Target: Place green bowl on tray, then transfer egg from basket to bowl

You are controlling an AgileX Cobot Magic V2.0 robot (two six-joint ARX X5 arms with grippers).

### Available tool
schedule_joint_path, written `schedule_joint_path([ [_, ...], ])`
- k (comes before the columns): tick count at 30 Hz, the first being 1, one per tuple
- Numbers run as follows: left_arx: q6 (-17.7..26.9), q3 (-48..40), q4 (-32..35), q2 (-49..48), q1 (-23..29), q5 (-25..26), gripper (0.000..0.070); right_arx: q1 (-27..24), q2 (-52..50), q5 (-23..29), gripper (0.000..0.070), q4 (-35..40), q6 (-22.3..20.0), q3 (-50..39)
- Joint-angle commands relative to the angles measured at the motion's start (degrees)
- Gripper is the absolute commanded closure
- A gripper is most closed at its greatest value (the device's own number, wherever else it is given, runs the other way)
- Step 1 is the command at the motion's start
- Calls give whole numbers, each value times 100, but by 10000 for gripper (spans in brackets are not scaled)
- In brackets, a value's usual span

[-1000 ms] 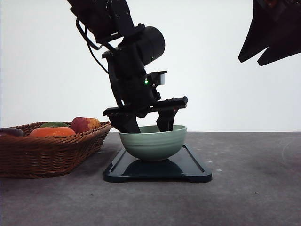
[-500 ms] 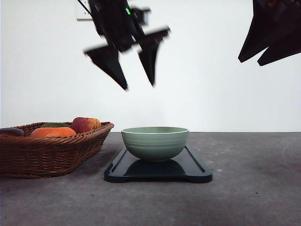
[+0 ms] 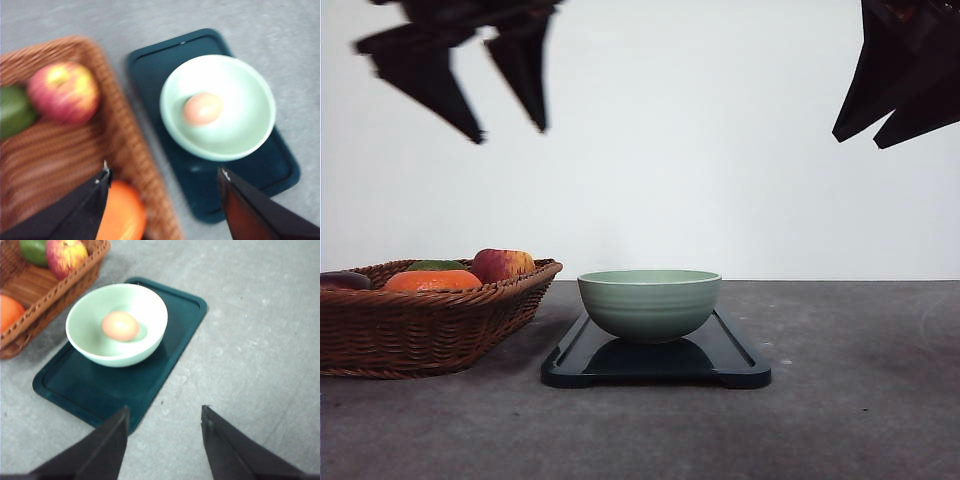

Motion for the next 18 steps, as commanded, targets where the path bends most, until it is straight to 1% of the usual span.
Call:
schedule_joint_path([
  [1,-154,-293,130,-250,64,-31,268,42,28,0,416,37,-63,11],
  [4,-297,-840,228,-804,267,-31,269,42,17,-2,416,34,-64,11],
  [10,-313,-1688,192,-1848,648,-28,271,42,-210,-10,417,-84,-110,8],
  [14,-341,-2133,171,-2465,741,-26,274,42,-533,1,417,-144,-186,4],
  [18,-424,-2509,80,-3014,749,-26,275,39,-707,3,417,-439,-241,1],
])
